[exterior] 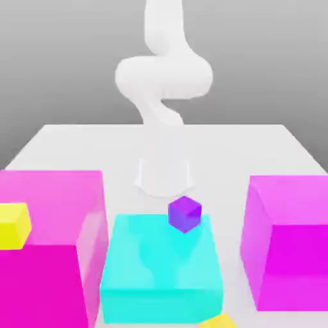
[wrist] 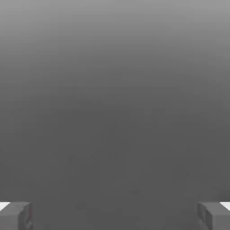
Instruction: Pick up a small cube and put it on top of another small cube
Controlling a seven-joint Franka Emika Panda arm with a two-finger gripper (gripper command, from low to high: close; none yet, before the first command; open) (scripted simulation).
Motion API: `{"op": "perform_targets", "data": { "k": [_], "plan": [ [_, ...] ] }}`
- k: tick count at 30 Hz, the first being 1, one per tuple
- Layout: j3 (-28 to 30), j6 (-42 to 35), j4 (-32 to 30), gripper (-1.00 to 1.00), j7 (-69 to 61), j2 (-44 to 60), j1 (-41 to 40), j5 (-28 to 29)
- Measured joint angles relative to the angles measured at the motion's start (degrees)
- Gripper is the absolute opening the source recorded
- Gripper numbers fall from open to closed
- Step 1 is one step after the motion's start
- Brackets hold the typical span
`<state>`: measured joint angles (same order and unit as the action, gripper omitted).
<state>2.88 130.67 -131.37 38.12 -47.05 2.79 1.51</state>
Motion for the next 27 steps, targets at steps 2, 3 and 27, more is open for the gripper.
{"op": "perform_targets", "data": {
  "k": [2,3,27],
  "plan": [
    [2.4,-0.8,0.3,0.00,-6.6,-0.9,2.3,1.2],
    [3.6,-1.2,0.5,0.00,-9.9,-1.3,3.3,1.7],
    [37.0,-2.2,2.3,0.00,-85.3,2.7,32.1,12.7]
  ]
}}
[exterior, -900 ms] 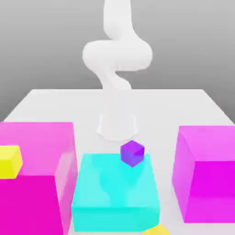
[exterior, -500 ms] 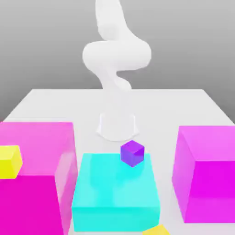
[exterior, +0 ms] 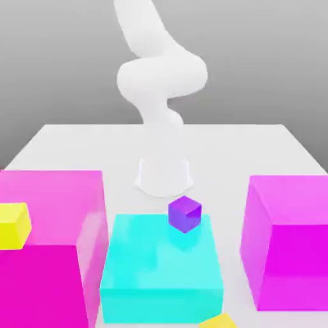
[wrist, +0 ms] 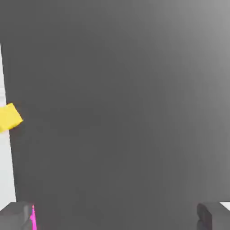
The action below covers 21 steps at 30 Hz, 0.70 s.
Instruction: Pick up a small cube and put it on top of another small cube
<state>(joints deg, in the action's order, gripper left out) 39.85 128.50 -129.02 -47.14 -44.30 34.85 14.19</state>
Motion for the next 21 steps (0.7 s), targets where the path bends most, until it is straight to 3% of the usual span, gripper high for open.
{"op": "perform_targets", "data": {
  "k": [12,17,21],
  "plan": [
    [24.7,5.4,0.3,0.00,-36.6,11.7,25.6,3.7],
    [40.9,8.2,0.6,0.00,-49.8,15.8,44.0,6.9],
    [55.9,9.1,1.4,0.00,-56.5,14.5,61.9,14.7]
  ]
}}
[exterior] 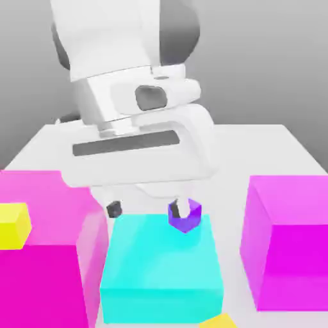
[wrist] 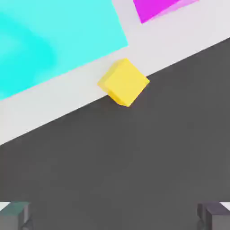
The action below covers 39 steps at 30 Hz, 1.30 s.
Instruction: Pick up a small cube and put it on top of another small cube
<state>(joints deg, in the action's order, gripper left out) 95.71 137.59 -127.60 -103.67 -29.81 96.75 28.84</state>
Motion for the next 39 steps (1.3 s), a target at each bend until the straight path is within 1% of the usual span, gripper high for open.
{"op": "perform_targets", "data": {
  "k": [3,7,9,12,13,19,21,23,26,29,34,36,39],
  "plan": [
    [9.5,-0.5,1.0,0.00,-3.4,-3.5,12.0,8.1],
    [19.5,-2.2,2.5,0.00,-7.9,-9.0,25.7,19.0],
    [23.7,-3.0,3.5,0.00,-9.5,-12.3,31.2,24.3],
    [31.0,-0.4,5.7,0.00,-7.3,-17.9,37.5,31.4],
    [32.2,0.1,6.1,-1.00,-6.7,-18.9,38.4,32.6],
    [32.7,0.3,6.4,-1.00,-6.2,-19.4,38.9,33.7],
    [30.0,-1.2,5.5,-1.00,-7.5,-17.5,36.8,31.4],
    [25.1,-3.5,4.0,-1.00,-9.4,-14.4,33.1,27.8],
    [16.0,-3.7,0.3,-1.00,-11.8,-10.5,23.2,22.9],
    [5.2,-4.1,-3.6,-1.00,-13.1,-8.6,11.2,19.5],
    [-12.7,-7.5,-9.5,-1.00,-11.9,-11.1,-7.4,18.0],
    [-18.5,-9.5,-11.7,-1.00,-10.6,-13.2,-13.2,18.2],
    [-25.8,-12.4,-15.0,-1.00,-8.3,-16.6,-20.1,18.5]
  ]
}}
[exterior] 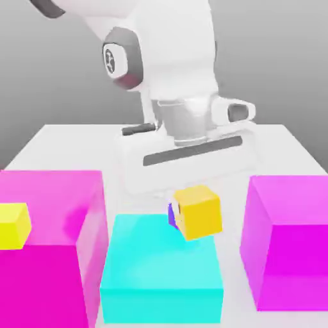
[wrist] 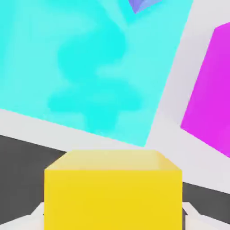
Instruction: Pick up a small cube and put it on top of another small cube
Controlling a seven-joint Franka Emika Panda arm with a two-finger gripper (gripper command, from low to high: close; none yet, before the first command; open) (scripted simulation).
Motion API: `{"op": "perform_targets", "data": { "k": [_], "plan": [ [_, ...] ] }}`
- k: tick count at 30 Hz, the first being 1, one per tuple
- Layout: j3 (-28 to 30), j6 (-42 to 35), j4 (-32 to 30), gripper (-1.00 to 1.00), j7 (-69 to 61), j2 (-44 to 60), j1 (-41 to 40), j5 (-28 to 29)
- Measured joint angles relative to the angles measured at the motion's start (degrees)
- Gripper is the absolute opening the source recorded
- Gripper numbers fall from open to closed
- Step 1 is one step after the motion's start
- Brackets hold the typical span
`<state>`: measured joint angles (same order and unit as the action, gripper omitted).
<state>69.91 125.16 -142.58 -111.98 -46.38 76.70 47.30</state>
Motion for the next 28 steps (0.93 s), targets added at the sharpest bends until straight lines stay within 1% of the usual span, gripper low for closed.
{"op": "perform_targets", "data": {
  "k": [3,7,10,14,17,19,24,25,28],
  "plan": [
    [-5.7,-2.8,-3.2,-1.00,2.6,-3.0,-5.1,0.1],
    [-11.3,-6.1,-7.4,-1.00,6.5,-6.3,-10.0,0.0],
    [-14.2,-8.1,-10.6,-1.00,9.6,-7.9,-12.7,-0.3],
    [-16.5,-10.2,-14.9,-1.00,14.1,-9.1,-15.5,-0.8],
    [-17.1,-11.2,-18.1,-1.00,17.5,-9.2,-17.3,-1.1],
    [-16.4,-10.8,-20.1,-1.00,19.6,-8.6,-18.1,-0.8],
    [-8.5,-1.9,-23.1,-1.00,22.1,-2.3,-16.2,5.2],
    [-6.7,0.1,-23.6,1.00,22.5,-1.0,-15.7,6.6],
    [-6.7,0.1,-23.6,1.00,22.5,-1.0,-15.7,6.6]
  ]
}}
